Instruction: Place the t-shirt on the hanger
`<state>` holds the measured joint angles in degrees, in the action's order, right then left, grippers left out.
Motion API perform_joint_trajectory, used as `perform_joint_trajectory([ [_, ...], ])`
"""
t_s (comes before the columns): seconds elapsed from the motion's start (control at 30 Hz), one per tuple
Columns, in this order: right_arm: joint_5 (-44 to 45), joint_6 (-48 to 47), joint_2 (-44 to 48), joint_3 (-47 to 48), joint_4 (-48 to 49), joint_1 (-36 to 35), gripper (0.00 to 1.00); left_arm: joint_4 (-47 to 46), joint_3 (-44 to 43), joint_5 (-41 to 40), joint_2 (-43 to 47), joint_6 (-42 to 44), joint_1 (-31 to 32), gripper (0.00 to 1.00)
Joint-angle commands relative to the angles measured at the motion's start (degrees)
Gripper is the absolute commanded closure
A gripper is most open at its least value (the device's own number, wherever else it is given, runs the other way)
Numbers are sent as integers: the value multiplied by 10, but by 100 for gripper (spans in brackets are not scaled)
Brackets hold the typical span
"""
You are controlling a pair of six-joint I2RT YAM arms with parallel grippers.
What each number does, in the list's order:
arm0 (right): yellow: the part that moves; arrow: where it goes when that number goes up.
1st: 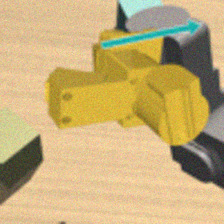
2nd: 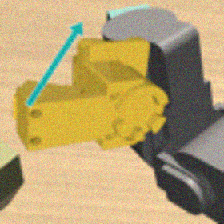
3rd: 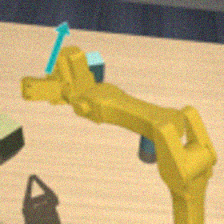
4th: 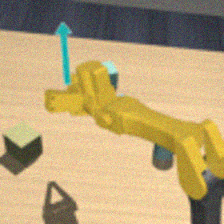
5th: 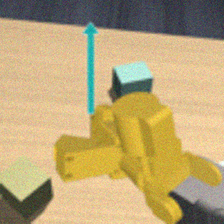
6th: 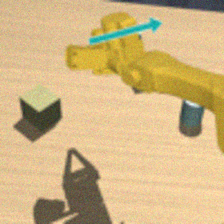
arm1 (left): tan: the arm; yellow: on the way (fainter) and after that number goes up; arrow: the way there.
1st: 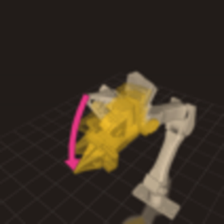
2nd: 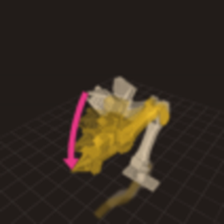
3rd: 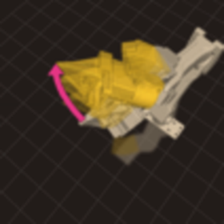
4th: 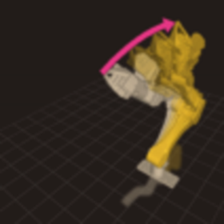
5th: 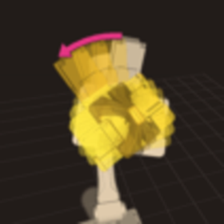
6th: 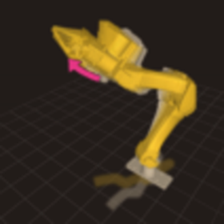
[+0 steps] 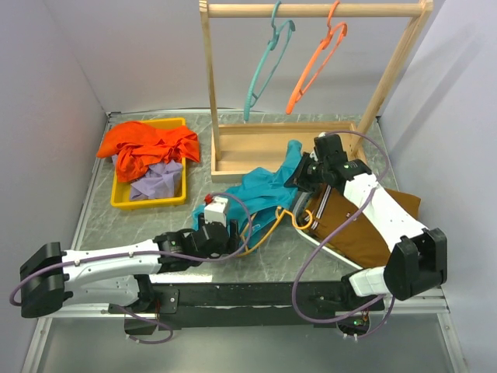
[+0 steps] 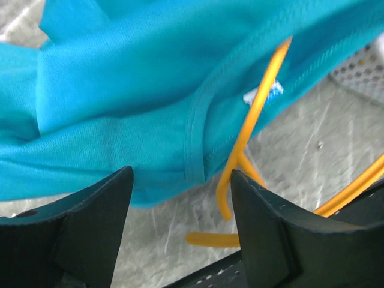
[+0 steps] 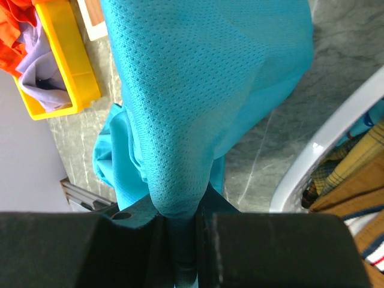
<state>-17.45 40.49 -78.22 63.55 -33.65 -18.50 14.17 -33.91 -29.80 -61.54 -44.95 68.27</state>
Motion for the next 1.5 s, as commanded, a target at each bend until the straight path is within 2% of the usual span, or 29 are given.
perform_joint_trajectory([
  [0.0, 11, -23, 43, -6, -2, -3, 100, -38, -26, 18, 10, -12, -27, 32],
  [0.13, 9, -22, 51, -20, 4, -3, 100, -49, -27, 36, 1, -7, -41, 38],
  [0.3, 21, -18, 61, -24, 4, -4, 100, -55, -43, 46, -39, 5, -45, 41],
  [0.67, 21, -6, 68, -29, 10, -3, 100, -40, -74, 46, -102, 21, -45, 37],
  [0.77, 21, -3, 69, -26, 8, -3, 100, -43, -73, 48, -111, 25, -45, 38],
  [0.87, 25, 0, 68, -21, 5, -3, 100, -48, -70, 45, -121, 27, -45, 45],
  [1.07, 40, 18, 72, -16, -1, -4, 100, -58, -58, 46, -114, 29, -45, 70],
  [1.1, 48, 22, 75, -16, -2, -3, 100, -59, -56, 45, -105, 30, -45, 79],
  [1.13, 51, 29, 76, -15, -3, -4, 100, -60, -51, 43, -97, 32, -45, 84],
  [1.27, 51, 44, 68, -1, -20, -1, 100, -55, -29, 39, -61, 35, -51, 98],
  [1.47, 52, 85, 55, 18, -44, 0, 100, -42, 7, 45, 4, 29, -53, 99],
])
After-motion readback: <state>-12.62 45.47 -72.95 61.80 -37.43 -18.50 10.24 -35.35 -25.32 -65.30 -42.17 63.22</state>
